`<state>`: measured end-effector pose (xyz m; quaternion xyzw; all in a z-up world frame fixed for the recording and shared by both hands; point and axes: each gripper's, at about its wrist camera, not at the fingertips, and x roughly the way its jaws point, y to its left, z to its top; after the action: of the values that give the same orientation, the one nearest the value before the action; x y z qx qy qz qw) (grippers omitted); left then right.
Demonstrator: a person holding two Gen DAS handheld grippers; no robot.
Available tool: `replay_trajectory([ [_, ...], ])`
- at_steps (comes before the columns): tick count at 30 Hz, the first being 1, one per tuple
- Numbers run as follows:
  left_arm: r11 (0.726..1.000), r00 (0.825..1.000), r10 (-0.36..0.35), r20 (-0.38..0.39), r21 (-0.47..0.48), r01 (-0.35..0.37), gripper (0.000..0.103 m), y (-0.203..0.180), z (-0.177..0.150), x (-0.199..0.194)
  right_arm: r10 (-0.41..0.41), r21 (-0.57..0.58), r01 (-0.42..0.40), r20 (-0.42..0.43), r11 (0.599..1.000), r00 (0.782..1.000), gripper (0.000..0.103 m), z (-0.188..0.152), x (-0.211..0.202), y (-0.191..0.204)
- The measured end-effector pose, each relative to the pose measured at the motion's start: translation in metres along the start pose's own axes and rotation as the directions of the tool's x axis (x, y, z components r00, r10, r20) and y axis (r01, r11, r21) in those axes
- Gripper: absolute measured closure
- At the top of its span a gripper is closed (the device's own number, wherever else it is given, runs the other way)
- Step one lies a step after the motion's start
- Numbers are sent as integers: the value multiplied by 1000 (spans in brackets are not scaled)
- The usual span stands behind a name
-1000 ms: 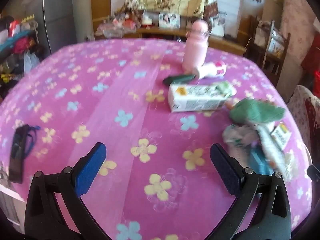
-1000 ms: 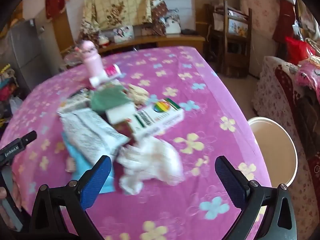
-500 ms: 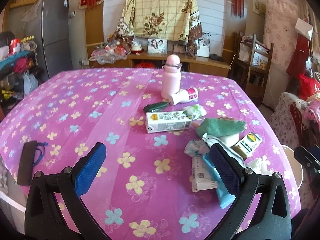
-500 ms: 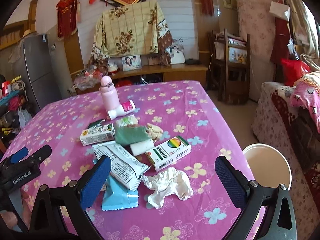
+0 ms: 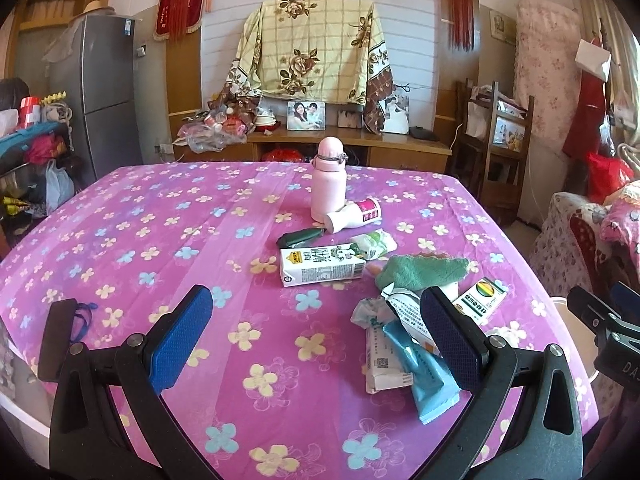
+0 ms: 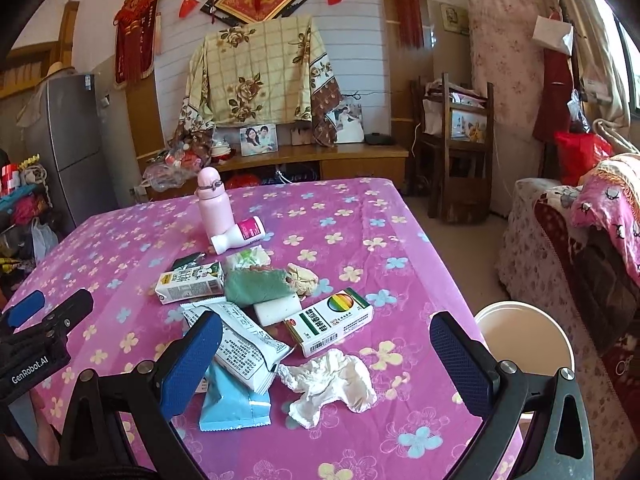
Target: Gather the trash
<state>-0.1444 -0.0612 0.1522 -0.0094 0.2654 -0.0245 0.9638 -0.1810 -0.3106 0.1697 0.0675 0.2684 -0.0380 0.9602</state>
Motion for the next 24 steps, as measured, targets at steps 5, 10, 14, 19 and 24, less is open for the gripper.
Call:
replay_trajectory([
  [5, 1000, 1000, -4, 10, -1, 4, 0, -1, 0, -3, 0, -2, 0, 8, 1000, 1000, 0, 2, -1, 0],
  [10, 1000, 1000, -7, 23, -2, 7, 0, -2, 1, -6, 6, -1, -6, 24, 1000, 1000, 0, 3, -4, 1],
  [14, 1000, 1000, -8, 25, -4, 8, 0, -2, 1, -6, 6, -2, -6, 30, 1000, 1000, 0, 4, -6, 1],
  [19, 1000, 999, -10, 41, -9, 10, 0, -2, 4, -10, 5, -2, -5, 33, 1000, 999, 0, 5, -6, 2],
  [24, 1000, 999, -10, 49, -8, 10, 0, -1, 5, -12, 6, -1, -6, 33, 1000, 999, 0, 5, -6, 2],
])
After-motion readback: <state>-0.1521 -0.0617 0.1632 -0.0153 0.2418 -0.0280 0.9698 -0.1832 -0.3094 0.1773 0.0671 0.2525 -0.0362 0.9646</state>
